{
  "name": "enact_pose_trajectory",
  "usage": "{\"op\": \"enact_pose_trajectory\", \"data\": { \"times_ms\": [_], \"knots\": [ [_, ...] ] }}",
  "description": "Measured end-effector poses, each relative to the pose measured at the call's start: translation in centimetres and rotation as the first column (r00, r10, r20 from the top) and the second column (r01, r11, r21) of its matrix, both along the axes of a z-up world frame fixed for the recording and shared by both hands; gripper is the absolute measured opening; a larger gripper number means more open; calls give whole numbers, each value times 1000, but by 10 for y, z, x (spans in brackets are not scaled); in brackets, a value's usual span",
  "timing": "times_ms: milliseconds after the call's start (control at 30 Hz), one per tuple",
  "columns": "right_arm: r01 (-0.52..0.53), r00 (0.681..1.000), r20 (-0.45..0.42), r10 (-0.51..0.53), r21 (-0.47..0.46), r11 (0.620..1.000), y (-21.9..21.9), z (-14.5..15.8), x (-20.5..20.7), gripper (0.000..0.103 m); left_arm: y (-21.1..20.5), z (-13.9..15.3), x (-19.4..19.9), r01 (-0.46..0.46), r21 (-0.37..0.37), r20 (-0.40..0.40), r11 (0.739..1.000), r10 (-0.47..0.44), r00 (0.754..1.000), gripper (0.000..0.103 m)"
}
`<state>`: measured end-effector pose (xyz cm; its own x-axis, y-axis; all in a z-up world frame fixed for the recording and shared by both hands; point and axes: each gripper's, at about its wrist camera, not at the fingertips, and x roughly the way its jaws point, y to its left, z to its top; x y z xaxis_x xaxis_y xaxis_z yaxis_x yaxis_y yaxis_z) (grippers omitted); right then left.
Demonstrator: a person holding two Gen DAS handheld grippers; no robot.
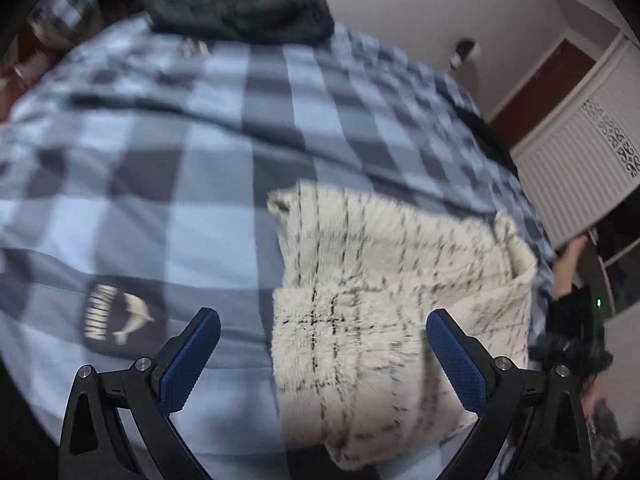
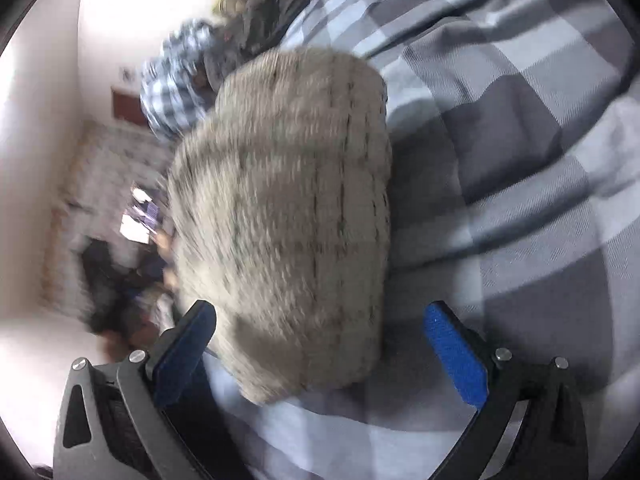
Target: Fold small clothes
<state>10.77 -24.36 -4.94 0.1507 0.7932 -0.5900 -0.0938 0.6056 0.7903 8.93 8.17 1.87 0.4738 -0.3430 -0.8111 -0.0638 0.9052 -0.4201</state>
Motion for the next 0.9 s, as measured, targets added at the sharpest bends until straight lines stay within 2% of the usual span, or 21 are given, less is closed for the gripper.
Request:
{"op": "enact_pose_trajectory", "data": {
  "times_ms": [67,100,167,267,467,533,600,700,767,867,900],
  "knots": [
    [22,999,-27,-19,81,996,6,-7,11,102,-3,-21,9,46,-88,-72,995,-53,996,103],
    [17,999,-39,-14,86,996,12,-11,15,102,-6,-36,13,71,-149,-116,986,-89,989,103],
    [-16,995,-95,23,71,997,32,-28,24,102,-11,-55,16,91,-222,-162,971,-128,978,103],
    [-30,982,-178,71,221,975,48,-49,29,102,-12,-76,18,52,-271,-191,961,-107,976,103],
    [-7,989,-143,46,263,965,72,-55,31,102,-13,-93,18,-46,-319,-183,947,-13,983,103],
    [-16,990,-129,50,252,968,78,-55,31,102,-18,-89,13,-37,-307,-160,951,-13,987,94],
    [-19,992,-119,49,241,970,84,-51,28,102,-20,-87,9,-37,-314,-146,949,-9,989,78],
    [-29,994,-95,50,209,978,98,-43,24,99,-20,-85,2,-58,-357,-138,932,9,990,63],
    [-30,995,-87,46,182,983,117,-30,14,84,-19,-81,-1,-76,-347,-136,935,30,990,57],
    [-20,997,-71,32,161,987,126,-15,6,71,-24,-65,-8,-80,-288,-113,954,49,992,47],
    [-24,998,-51,32,149,989,127,-9,5,69,-25,-60,-5,-76,-271,-103,960,49,993,46]
  ]
}}
